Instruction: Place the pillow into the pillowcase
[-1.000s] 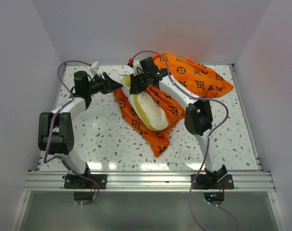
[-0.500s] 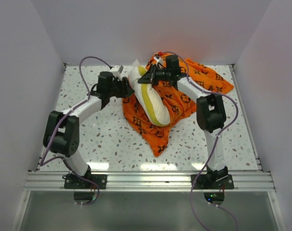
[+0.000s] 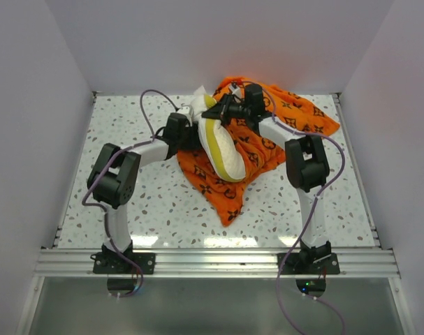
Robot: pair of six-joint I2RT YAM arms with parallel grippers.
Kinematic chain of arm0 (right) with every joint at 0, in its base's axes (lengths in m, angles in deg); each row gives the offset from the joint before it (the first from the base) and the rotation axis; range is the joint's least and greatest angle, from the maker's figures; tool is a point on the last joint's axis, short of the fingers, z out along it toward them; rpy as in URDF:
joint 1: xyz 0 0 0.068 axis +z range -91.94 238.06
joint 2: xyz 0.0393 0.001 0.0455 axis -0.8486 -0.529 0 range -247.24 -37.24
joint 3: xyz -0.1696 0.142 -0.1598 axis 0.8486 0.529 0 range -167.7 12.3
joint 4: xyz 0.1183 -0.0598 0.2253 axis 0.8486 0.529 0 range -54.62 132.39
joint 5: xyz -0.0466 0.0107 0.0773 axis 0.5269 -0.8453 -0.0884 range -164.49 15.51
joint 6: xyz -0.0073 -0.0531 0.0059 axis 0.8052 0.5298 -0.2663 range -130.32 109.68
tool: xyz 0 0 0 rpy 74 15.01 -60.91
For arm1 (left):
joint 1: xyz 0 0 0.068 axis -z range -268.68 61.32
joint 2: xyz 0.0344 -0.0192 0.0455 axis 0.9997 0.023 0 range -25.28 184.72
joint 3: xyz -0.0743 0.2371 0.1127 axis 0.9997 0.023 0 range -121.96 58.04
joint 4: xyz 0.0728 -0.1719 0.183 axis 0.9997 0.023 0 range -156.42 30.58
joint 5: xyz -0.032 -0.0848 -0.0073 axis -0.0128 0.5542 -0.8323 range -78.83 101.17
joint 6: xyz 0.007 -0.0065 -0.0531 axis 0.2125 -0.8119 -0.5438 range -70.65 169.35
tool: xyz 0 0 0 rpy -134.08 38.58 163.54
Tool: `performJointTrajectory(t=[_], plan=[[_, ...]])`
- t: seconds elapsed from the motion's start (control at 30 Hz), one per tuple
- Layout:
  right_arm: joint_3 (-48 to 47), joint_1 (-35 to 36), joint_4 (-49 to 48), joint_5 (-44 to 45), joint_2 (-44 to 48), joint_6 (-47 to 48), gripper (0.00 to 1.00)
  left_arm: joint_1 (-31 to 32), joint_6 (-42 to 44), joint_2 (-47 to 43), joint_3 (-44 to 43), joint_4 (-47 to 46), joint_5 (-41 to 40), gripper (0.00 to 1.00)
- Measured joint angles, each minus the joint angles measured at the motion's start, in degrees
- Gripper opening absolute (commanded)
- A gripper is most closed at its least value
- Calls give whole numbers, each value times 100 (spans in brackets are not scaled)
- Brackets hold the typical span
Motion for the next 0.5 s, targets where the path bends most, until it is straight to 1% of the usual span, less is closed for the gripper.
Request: performJointTrajectory(t=[0.07, 0.1, 0.13, 0.2, 0.3, 0.33, 0.4, 0.43, 0.5], plan=[[90, -22, -208, 7, 0, -251, 0, 2, 2, 273, -83, -76, -186, 76], [153, -37, -326, 28, 0, -396, 0, 0, 7, 391, -144, -116, -308, 79], [240, -61, -479, 63, 0, -549, 0, -2, 17, 483, -223, -118, -420, 79], [382, -118, -743, 203, 0, -859, 0, 2, 76, 782, -570, -70, -638, 79], [498, -203, -1049, 428, 0, -1231, 0, 24, 203, 1314, -1329, 199, -1012, 78], [514, -227, -1110, 503, 0, -1333, 0, 31, 258, 1445, -1534, 273, -1119, 74], [555, -251, -1222, 579, 2, -1504, 0, 46, 356, 1600, -1790, 411, -1309, 69], [575, -251, -1255, 588, 2, -1567, 0, 50, 417, 1652, -1862, 481, -1408, 63], [627, -245, -1296, 599, 11, -1668, 0, 68, 540, 1746, -2028, 660, -1596, 58]])
